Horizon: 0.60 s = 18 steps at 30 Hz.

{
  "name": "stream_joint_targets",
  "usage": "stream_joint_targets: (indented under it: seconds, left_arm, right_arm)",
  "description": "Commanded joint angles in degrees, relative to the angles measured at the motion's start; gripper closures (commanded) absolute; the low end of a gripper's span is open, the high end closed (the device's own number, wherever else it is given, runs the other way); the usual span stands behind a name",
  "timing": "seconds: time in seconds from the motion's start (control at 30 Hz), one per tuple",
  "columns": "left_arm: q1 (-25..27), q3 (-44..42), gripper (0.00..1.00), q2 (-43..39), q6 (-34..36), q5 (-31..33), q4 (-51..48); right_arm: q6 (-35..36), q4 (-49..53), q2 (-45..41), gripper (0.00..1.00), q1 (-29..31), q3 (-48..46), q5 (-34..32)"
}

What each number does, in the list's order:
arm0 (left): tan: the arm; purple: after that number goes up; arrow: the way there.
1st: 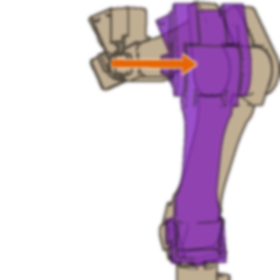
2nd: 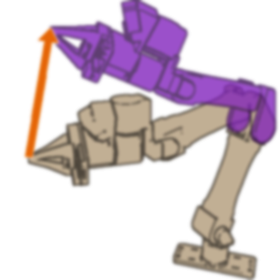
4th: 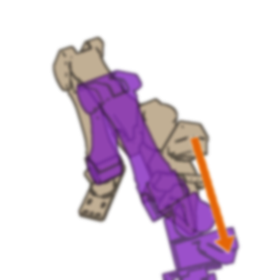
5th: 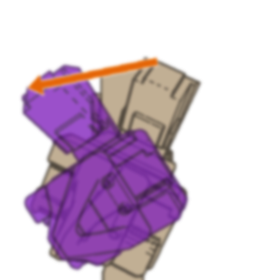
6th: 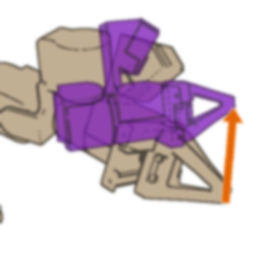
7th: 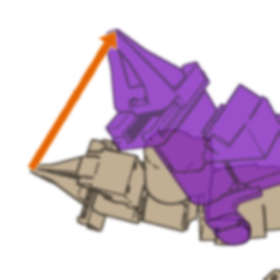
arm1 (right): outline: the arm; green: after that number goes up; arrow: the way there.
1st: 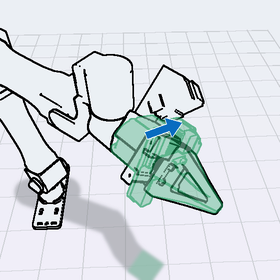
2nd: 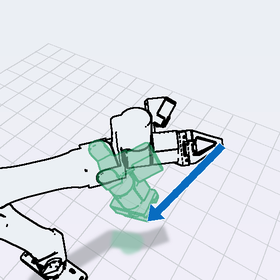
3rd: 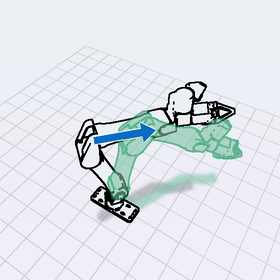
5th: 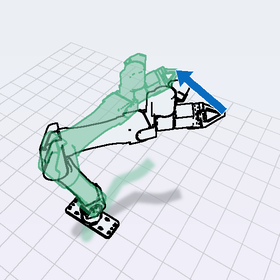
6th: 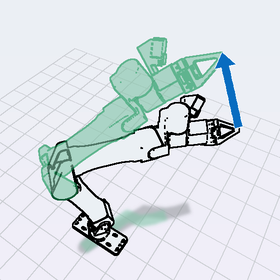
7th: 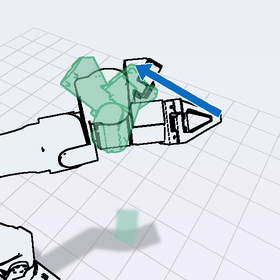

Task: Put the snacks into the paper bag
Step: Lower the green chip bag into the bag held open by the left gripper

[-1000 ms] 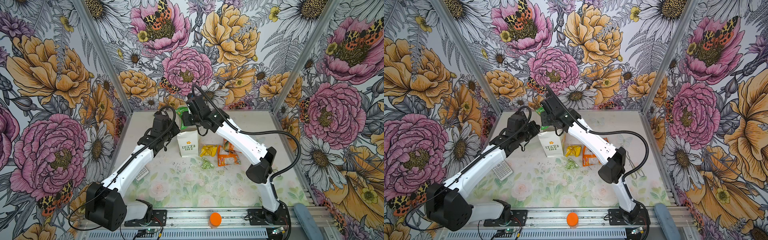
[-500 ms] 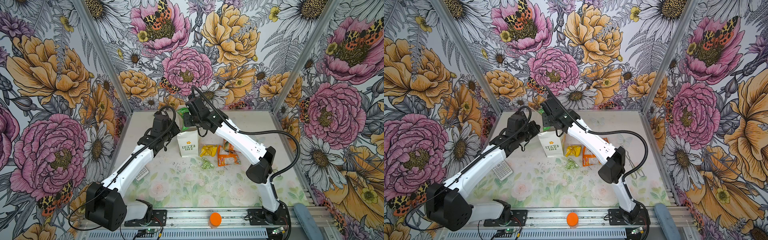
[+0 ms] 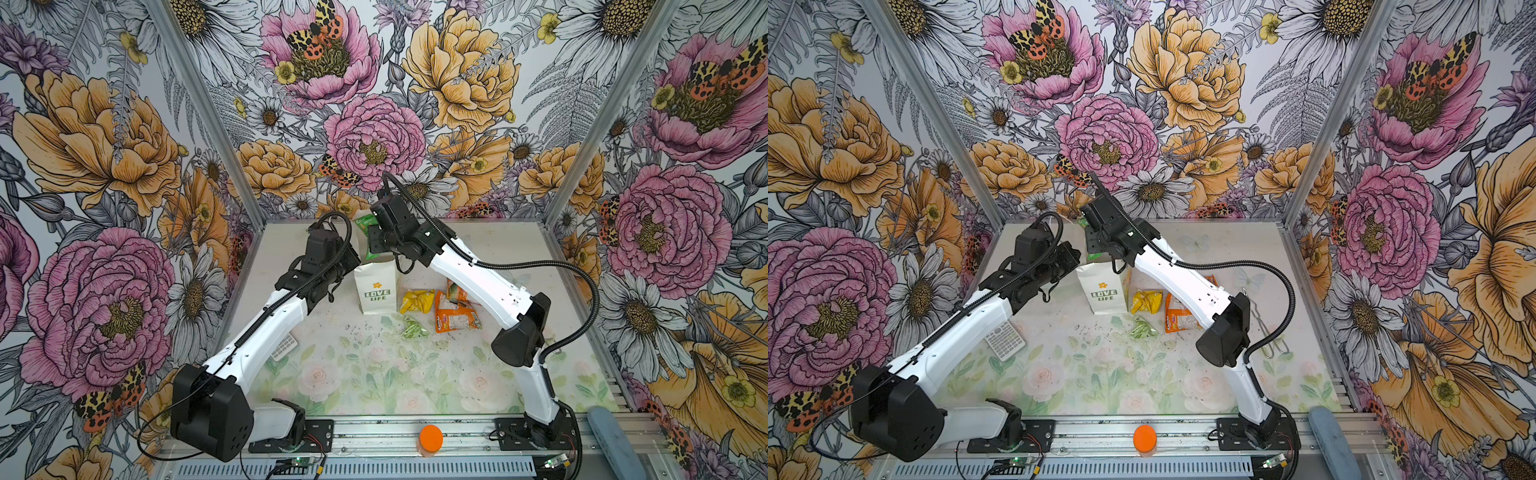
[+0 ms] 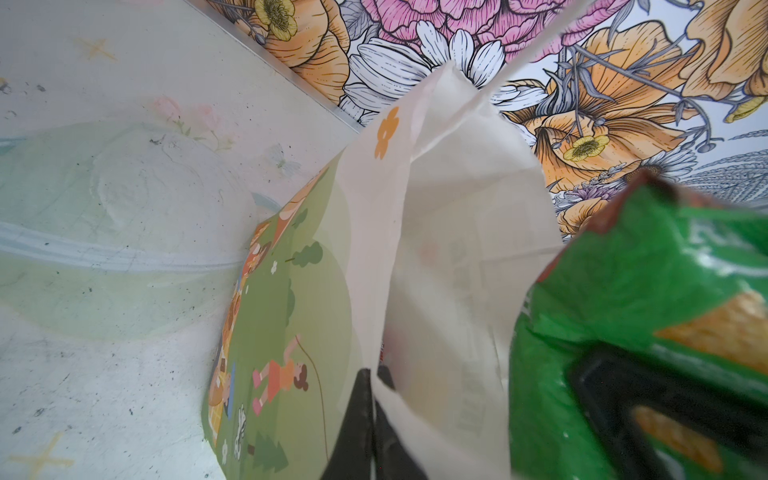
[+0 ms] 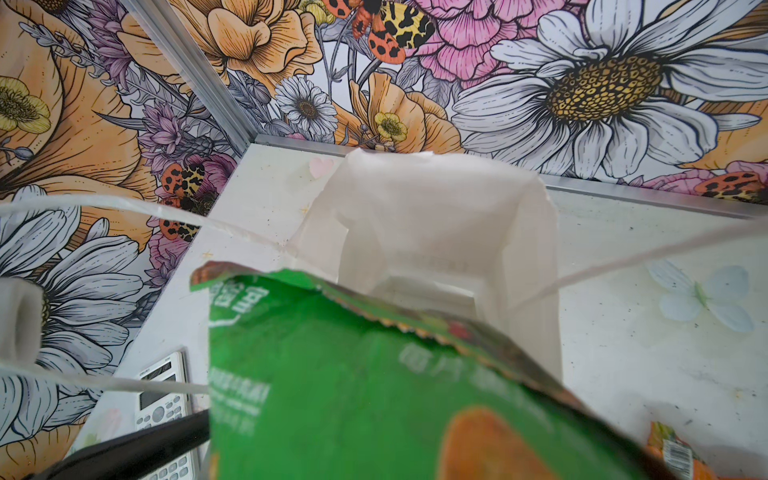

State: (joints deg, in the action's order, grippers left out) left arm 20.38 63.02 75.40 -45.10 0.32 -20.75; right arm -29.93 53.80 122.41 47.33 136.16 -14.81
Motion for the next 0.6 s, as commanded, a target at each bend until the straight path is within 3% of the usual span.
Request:
stream_joint_targets:
  seconds: [0.0,0.57]
  left_arm:
    - [-0.6,-0.7,1.0,1.5,-0.2,-1.1,-1.3]
    - [-0.5,-0.8,1.0,1.9,-0.2,-1.0,-1.3]
  right_arm:
    - [0.3,0.1,0.9,0.51,0.2,-0.1,-0.4]
    - [-0.5,1.0,0.4,0.48,0.8,-0.9,-0.7]
